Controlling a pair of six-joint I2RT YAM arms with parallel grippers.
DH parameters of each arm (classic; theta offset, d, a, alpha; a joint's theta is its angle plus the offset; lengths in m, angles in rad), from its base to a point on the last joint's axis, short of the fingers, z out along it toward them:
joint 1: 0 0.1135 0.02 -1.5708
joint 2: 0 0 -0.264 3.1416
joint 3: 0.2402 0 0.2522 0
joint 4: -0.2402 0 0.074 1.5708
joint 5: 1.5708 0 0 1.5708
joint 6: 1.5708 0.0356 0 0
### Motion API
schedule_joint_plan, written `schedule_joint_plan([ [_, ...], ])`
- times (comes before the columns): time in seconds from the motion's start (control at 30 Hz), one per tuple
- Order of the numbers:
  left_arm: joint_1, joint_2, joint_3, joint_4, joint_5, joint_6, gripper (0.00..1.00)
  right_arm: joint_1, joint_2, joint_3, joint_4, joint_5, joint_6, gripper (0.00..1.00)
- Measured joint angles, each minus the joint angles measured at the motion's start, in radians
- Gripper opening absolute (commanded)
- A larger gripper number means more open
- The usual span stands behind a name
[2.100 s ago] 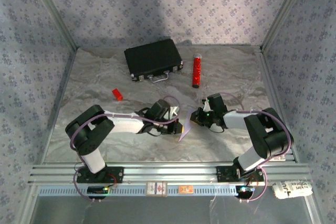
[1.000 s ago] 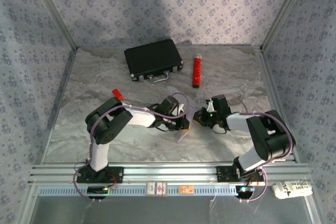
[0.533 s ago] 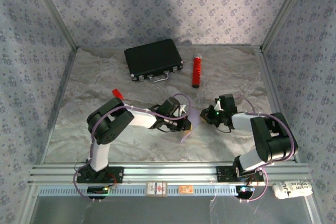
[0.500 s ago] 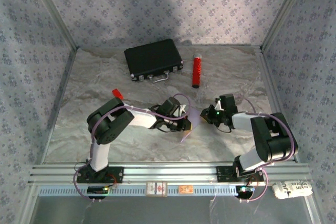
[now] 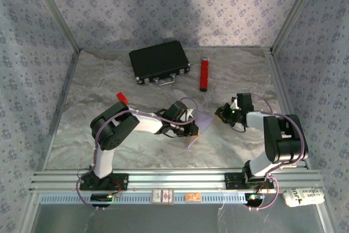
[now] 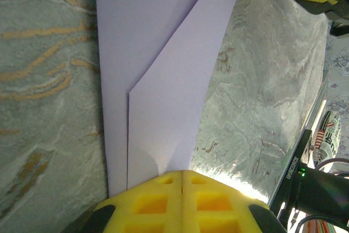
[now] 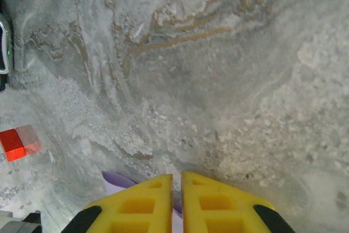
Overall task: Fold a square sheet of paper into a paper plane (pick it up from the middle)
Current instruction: Fold the wing for the fifth time at the center of the table.
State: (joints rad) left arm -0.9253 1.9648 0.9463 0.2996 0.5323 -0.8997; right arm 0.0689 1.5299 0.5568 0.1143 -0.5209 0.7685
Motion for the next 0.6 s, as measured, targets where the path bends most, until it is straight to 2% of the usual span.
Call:
schedule_joint_plan([
  [0.2, 0.0, 0.0, -0.001, 0.003, 0.0, -0.001, 0.0, 0.031, -0.119, 0.001, -0.028, -0.002, -0.01, 0.16],
  [0.33, 0.0, 0.0, -0.001, 0.004, 0.0, -0.003, 0.0, 0.118, -0.178, -0.029, -0.021, -0.003, -0.005, 0.14],
  [0.47, 0.0, -0.001, -0.001, 0.004, -0.001, -0.003, 0.0, 0.204, -0.172, -0.055, -0.021, -0.003, 0.002, 0.1],
  [0.6, 0.0, -0.002, -0.001, 0.003, -0.001, -0.003, 0.0, 0.217, -0.127, -0.069, -0.017, 0.007, 0.002, 0.09],
])
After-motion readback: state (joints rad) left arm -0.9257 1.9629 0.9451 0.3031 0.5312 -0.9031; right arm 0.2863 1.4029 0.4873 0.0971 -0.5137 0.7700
